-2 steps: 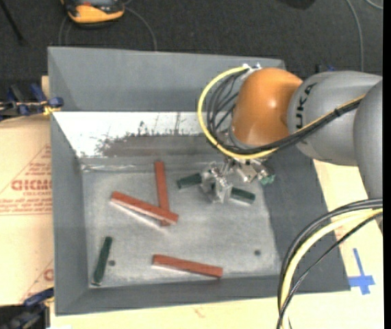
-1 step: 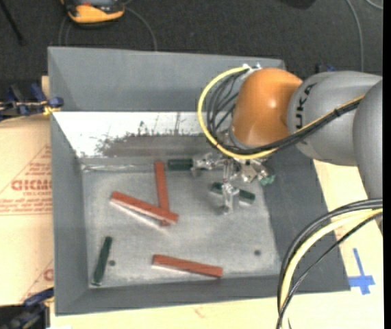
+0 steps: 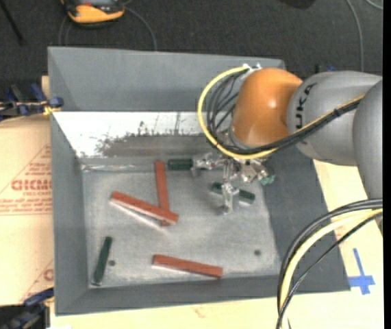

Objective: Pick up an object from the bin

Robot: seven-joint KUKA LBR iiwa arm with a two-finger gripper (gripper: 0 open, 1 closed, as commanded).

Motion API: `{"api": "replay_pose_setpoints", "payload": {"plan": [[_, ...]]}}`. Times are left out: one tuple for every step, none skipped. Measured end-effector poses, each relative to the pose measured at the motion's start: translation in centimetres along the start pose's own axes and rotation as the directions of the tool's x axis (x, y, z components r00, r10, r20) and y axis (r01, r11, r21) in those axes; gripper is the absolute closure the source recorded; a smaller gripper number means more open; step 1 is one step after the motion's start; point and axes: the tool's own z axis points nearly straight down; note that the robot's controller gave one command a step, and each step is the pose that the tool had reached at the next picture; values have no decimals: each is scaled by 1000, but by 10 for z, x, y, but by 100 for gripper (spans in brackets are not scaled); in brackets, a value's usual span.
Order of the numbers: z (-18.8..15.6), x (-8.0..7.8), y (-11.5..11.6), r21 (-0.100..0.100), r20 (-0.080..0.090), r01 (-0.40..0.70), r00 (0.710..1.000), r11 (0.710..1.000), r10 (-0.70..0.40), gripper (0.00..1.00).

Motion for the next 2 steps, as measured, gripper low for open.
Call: {"api": "replay_pose_setpoints", "payload": {"plan": [[3, 60, -65, -1, -4, 134, 991, 991, -134, 100], [3, 60, -65, -2, -4, 133, 991, 991, -133, 100]]}}
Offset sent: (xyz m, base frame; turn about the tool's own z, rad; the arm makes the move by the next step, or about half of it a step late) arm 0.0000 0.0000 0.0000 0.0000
